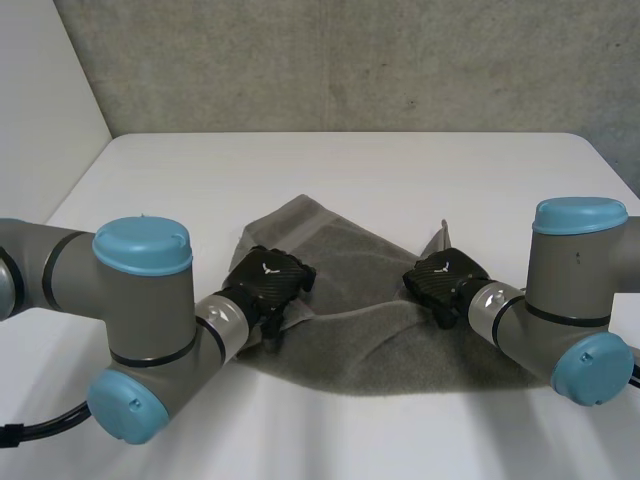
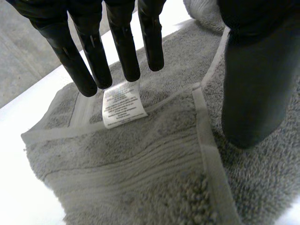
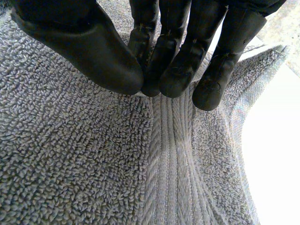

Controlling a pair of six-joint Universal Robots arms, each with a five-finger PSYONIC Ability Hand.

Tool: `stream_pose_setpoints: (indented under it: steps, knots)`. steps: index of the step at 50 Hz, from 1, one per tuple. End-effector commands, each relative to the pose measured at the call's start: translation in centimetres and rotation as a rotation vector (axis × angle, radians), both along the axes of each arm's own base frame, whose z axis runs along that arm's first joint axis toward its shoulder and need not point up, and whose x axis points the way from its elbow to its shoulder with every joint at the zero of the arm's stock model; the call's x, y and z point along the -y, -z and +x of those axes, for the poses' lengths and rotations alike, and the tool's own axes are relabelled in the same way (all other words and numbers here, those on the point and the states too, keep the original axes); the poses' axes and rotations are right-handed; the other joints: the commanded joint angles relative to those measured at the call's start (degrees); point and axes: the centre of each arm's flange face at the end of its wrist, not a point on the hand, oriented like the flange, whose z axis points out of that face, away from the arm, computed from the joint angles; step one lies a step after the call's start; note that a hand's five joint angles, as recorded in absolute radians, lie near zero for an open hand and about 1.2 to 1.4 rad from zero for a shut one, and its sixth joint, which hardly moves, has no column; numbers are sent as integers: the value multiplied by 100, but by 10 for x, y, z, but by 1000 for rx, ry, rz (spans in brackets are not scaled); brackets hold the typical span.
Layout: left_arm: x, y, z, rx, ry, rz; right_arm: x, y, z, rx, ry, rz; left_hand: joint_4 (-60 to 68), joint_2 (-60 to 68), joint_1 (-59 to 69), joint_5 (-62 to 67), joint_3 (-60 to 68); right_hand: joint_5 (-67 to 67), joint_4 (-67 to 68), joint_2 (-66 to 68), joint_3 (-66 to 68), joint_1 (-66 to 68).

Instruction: Fold the towel.

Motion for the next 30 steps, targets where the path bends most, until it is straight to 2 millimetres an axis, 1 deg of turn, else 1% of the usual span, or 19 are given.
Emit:
stream_pose_setpoints:
  steps: [1, 8, 19, 22, 28, 30]
  knots:
    - [8, 8, -7, 9, 8, -1, -1, 1, 0, -3, -1, 2, -461, -361, -401, -1247, -317, 267, 312, 382, 292, 323]
    - [15, 15, -12, 62, 32, -8, -1, 1, 0, -5, -4, 2, -42, 58, 18, -828, 102, 267, 312, 382, 292, 323]
    - [19, 17, -14, 70, 32, -23, -2, 2, -1, -7, -5, 4, 801, 901, 861, 15, 945, 267, 312, 382, 292, 323]
    - [21, 16, -15, 66, 29, -29, -2, 2, 0, -6, -6, 4, 1370, 1470, 1430, 584, 1514, 267, 312, 382, 292, 323]
    - [24, 13, -16, 59, 25, -41, -2, 2, 0, -3, -11, 5, 1726, 1826, 1786, 940, 1870, 267, 312, 382, 292, 323]
    - [26, 13, -16, 59, 16, -45, -2, 1, 0, -1, -14, 4, 2362, 2462, 2421, 1576, 2505, 267, 312, 382, 292, 323]
